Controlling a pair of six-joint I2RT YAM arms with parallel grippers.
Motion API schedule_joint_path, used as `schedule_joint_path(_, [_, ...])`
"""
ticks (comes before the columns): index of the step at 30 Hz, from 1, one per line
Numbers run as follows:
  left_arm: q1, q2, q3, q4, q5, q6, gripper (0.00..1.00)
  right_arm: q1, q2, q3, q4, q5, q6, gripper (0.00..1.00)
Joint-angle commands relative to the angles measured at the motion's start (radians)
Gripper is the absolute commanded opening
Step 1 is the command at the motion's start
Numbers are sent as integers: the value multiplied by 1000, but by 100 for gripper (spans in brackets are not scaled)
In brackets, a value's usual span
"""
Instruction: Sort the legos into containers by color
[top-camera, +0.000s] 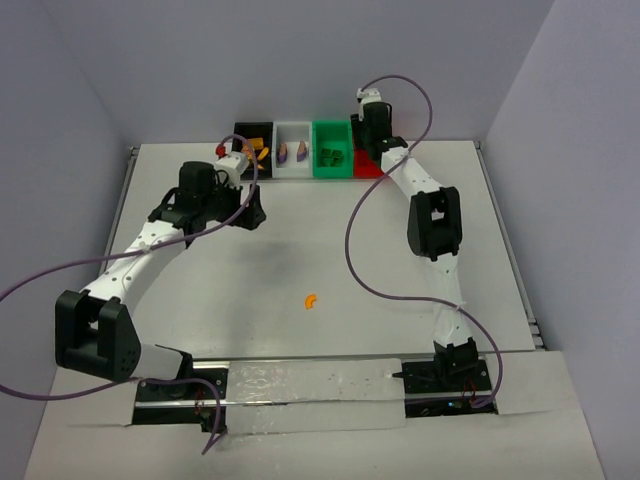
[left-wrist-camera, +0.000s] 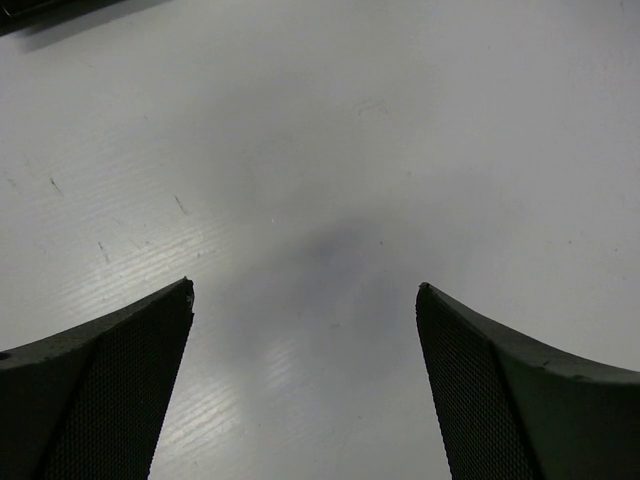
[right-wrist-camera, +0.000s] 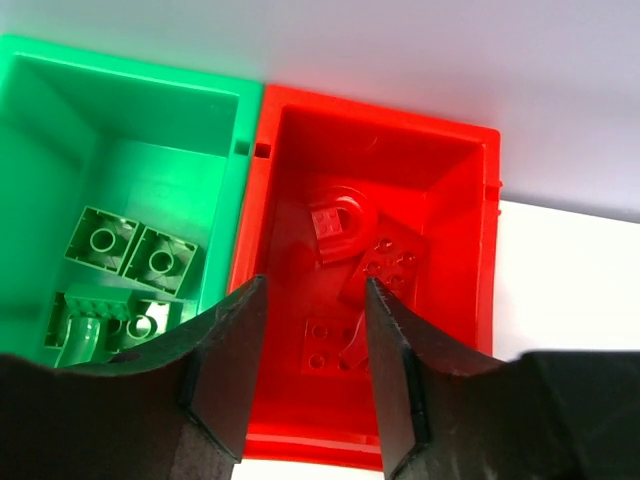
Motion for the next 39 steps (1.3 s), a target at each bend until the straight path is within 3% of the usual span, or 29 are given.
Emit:
schedule_joint_path(1, [-14,-51,-22,-40,53,73,97,-16,-75,-7,55,12,26,52])
schedule_joint_path(6, [-78,-55,-27,-103,88,126,91,-19,-169,-27,-41,-31,46,52])
schedule_joint_path(9, [-167,-45,-45,-152,85,154,87,-22,-316,-132,-89,-81,84,61])
schedule_joint_path(13, [-362,12,-58,-266,14,174,85,-27,-573,-384,-115,-112,156,100])
schedule_joint_path(18, [-485,117,-32,-322,-49,105,78,-43,-802,-555,-136,-111,190,100])
schedule_joint_path(22, [-577,190,0,-315,-99,5,73,-68,-888,-643,-130,-121,220,100])
schedule_joint_path(31, [-662,274,36,-273,-172,-87,70,-98,-912,-683,-136,-145,257,100])
schedule_joint_path(39, [-665,372,96,-248,-248,-141,65,-100,-918,-683,-139,-184,269,100])
